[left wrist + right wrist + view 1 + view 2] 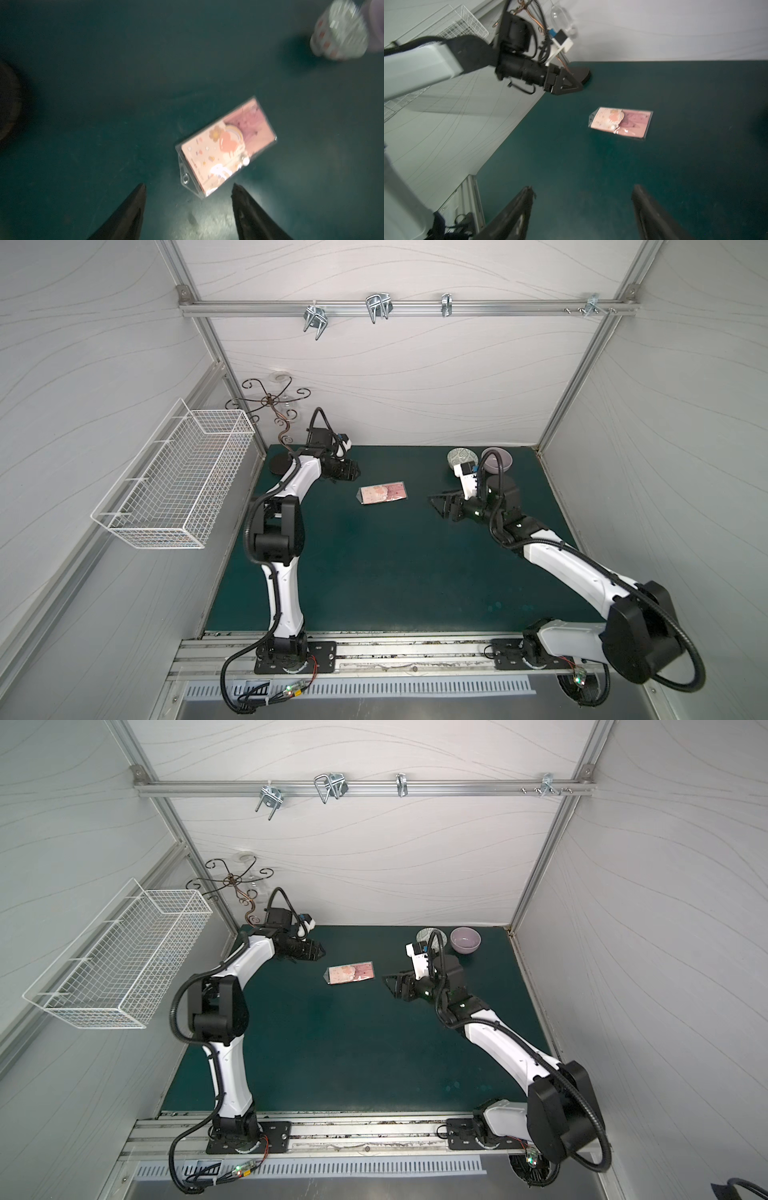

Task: Open the ruler set and take out the ruler
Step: Adjust the ruler set bag at the center of the board.

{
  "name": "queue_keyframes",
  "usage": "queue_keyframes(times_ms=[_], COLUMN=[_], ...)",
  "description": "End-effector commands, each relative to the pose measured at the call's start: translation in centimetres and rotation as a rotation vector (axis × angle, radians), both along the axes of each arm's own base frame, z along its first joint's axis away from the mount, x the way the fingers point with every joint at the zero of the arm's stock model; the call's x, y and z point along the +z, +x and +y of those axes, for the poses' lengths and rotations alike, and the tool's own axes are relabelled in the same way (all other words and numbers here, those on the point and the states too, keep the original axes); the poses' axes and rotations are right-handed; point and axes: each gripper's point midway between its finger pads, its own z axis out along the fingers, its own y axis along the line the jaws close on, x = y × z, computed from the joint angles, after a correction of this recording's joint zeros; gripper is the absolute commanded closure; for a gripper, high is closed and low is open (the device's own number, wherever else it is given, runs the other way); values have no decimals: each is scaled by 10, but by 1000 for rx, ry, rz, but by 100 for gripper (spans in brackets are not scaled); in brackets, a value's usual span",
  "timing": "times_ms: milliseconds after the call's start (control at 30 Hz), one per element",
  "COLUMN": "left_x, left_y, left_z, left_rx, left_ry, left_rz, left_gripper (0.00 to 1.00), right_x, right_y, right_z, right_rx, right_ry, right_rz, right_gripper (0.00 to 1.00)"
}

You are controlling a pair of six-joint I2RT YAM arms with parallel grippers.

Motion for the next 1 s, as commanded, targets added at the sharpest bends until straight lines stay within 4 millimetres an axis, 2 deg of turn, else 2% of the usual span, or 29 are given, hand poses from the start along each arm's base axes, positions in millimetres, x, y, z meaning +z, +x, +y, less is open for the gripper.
queue_keyframes(times_ms=[0,133,200,333,467,567,667,767,867,967], left_x=[-6,-22,-29,-41,-45,-46,-52,-58,-54,-43], left_y=[-34,-16,-7,-1,-12,-28,-43,-50,-58,-58], left_z=[-29,-47,-52,-66,-73,-78,-78,-76,-83,-88], left_rx=[-235,-291,-307,-347,-395,-410,-403,-393,-401,-425], left_ry=[-38,-43,-30,-57,-62,-119,-135,-125,-170,-169], left_rz=[172,152,111,93,146,213,285,319,347,310], left_gripper=[30,28,23,19,18,17,17,17,19,23], right_x=[16,13,13,17,23,26,28,30,30,31], right_y=[-30,-52,-60,-67,-69,-67,-67,-69,-69,-69], right_z=[-6,-24,-32,-42,-44,-43,-40,-37,-37,-38], right_rx=[49,25,12,-13,-22,-23,-10,4,5,4], right_ry=[32,15,-1,-19,-12,-3,11,30,34,28], right_rz=[-52,-82,-107,-146,-168,-163,-150,-149,-146,-154], right_gripper=[22,20,19,18,18,18,18,18,18,18])
